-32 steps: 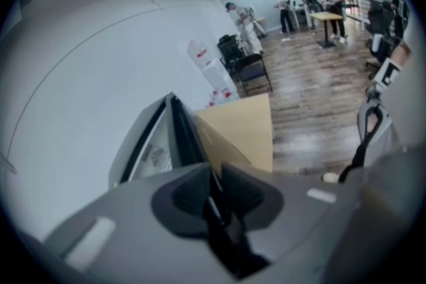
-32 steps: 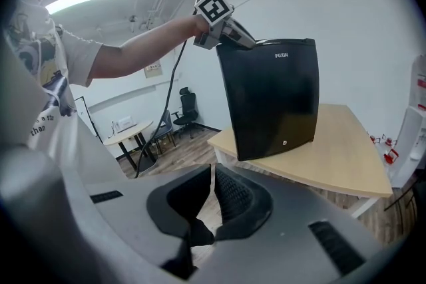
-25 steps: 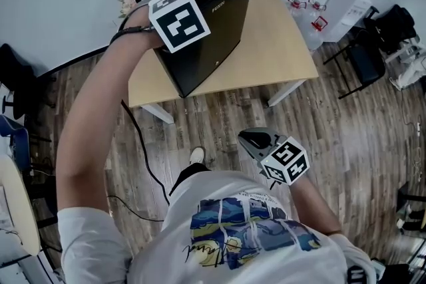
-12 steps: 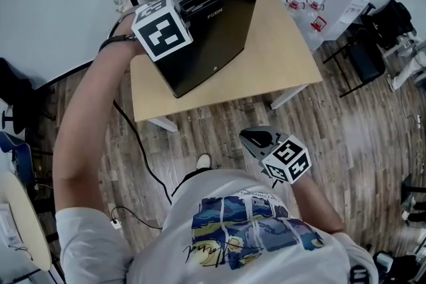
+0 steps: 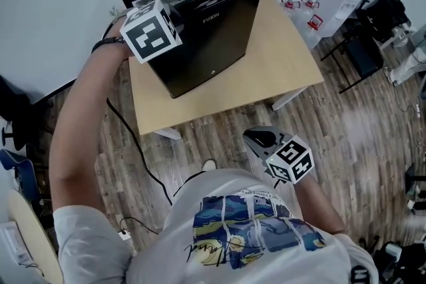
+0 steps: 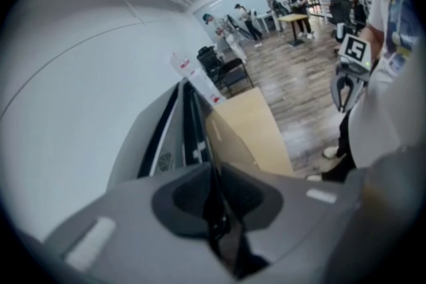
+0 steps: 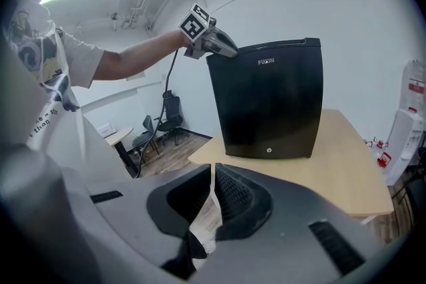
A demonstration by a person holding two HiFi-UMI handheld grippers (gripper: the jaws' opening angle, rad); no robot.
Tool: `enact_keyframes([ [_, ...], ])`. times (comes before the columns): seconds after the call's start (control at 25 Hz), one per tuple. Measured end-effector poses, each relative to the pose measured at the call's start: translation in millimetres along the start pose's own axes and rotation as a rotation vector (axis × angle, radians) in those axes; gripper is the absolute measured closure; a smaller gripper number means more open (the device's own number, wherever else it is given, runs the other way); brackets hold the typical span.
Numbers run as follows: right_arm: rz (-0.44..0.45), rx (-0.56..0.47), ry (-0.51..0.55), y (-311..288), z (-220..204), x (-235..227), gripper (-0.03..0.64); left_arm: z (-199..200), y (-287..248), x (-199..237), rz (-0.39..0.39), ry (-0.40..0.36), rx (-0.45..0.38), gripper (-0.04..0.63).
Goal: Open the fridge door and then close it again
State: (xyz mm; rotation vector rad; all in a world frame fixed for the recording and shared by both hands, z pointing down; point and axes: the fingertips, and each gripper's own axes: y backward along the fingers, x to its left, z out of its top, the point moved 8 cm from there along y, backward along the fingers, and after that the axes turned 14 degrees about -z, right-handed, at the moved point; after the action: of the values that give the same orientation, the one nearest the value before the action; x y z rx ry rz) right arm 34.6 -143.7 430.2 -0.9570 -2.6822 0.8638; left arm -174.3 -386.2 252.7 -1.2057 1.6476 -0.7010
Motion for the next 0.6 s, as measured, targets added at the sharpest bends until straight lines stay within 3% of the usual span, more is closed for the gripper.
enact_keyframes([
  [0.6, -0.066, 0.002, -0.035, -21.4, 14.6, 3.0, 0.591, -17.8, -5.8, 35.2, -0.038, -0.059, -0.023, 0.535],
])
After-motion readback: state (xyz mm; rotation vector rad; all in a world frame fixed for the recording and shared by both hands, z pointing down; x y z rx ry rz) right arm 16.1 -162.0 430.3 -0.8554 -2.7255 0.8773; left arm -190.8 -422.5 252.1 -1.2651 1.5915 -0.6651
